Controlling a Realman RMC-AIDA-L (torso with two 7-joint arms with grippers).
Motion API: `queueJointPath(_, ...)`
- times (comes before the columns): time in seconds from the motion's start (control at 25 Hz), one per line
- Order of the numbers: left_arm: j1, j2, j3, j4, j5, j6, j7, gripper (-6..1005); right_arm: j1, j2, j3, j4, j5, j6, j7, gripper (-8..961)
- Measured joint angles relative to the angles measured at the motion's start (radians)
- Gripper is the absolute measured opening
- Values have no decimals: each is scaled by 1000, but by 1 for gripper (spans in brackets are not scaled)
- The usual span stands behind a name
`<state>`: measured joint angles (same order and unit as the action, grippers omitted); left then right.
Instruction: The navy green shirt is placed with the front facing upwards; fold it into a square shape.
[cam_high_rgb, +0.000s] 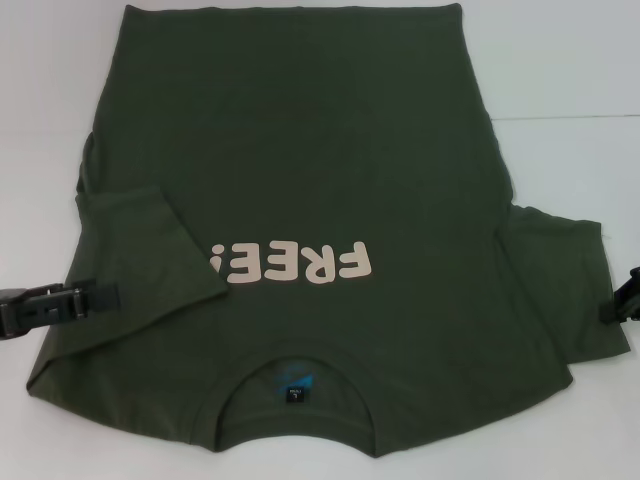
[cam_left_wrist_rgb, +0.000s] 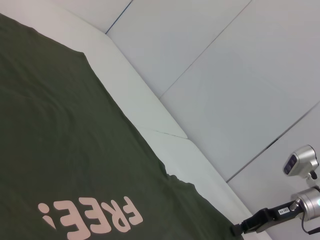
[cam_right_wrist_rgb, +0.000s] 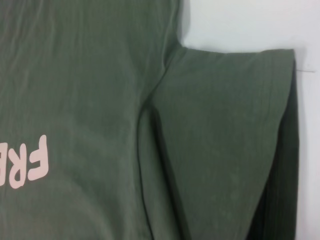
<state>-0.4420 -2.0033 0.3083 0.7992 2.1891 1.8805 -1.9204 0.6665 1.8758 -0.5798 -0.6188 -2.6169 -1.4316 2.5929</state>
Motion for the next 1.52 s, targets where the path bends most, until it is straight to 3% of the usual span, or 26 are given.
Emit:
queueJointPath(0.32,-1,0,-1,0,-8,0,0,846,-16,-21,17,-2,0,-6,-17,14)
queueJointPath(0.64,-3,0,-3,0,-17,-1,-8,846,-33,-56,164,-6,4,-34,-74,13)
queueJointPath(0.96,-3,0,-3,0,-23,-2,-11,846,-75,-87,213,-17,158,-59,-113,14)
queueJointPath(1.2,-7,0,-3,-2,-23,-1,-16,846,-63,-77,206,-9,197,-74,-140,14)
queueJointPath(1.52,-13,3,-3,-10,-23,-1,-25,846,6,-35,204,-4,208,-81,-164,13)
